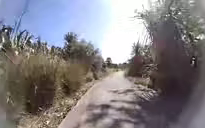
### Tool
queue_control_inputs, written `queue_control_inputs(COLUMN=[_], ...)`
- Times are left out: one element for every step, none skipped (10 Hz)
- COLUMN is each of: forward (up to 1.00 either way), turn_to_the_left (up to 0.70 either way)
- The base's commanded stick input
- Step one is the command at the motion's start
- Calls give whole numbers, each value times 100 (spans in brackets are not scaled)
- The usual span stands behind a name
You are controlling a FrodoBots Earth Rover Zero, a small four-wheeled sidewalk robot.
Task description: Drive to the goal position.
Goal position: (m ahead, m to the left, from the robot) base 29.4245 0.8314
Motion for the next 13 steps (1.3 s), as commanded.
queue_control_inputs(forward=[70, 70, 70, 70, 70, 70, 70, 70, 70, 70, 70, 70, 70], turn_to_the_left=[-3, -3, -3, -2, 0, 0, 0, 0, 0, 0, 0, 0, 0])
